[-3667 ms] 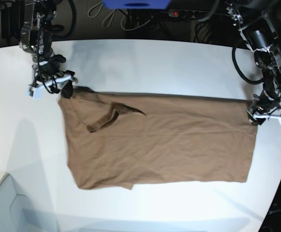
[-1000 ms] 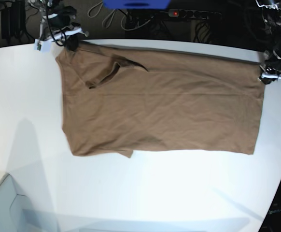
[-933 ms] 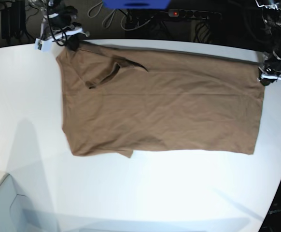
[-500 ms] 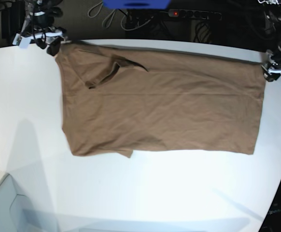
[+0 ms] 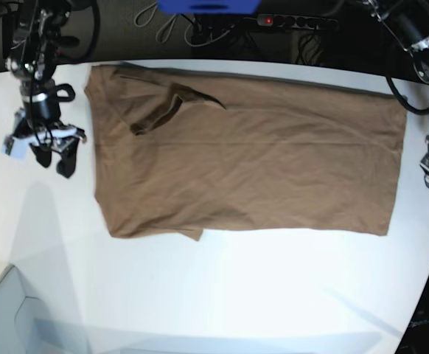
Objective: Layout the t-shirt on the table in an organized manner, then fold the t-shirt properly
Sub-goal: 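Release the edge and move both grippers to the shirt hem corners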
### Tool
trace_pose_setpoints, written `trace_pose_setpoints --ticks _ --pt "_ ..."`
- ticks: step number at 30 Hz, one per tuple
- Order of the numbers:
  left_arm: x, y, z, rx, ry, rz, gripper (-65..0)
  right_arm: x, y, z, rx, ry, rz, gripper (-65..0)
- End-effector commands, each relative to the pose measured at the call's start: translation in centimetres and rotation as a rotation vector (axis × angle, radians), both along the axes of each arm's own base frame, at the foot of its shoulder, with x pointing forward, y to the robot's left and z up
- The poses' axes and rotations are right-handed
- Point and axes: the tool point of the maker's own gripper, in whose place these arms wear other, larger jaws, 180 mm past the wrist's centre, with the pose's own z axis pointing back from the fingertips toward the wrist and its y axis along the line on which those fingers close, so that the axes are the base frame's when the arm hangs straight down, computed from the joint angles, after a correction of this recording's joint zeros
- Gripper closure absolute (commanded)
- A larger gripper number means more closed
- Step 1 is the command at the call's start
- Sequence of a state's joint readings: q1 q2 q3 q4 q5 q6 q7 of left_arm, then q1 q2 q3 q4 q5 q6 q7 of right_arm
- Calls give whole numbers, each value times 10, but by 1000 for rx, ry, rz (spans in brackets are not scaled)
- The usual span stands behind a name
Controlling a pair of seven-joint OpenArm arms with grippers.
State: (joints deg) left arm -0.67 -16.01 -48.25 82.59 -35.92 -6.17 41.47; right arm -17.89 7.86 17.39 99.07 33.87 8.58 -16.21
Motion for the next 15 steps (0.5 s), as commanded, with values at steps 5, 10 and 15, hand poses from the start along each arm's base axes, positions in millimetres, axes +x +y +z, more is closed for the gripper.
trace_pose_setpoints --ticks 5,10,15 --pt "58 -3 26 97 -13 -53 -406 58 16 -2 34 0 78 -386" --pt "108 -20 6 176 134 -130 -496 102 24 -14 88 41 92 -386" --pt "150 -32 -19 301 212 -190 -524 132 29 -26 119 77 102 -386"
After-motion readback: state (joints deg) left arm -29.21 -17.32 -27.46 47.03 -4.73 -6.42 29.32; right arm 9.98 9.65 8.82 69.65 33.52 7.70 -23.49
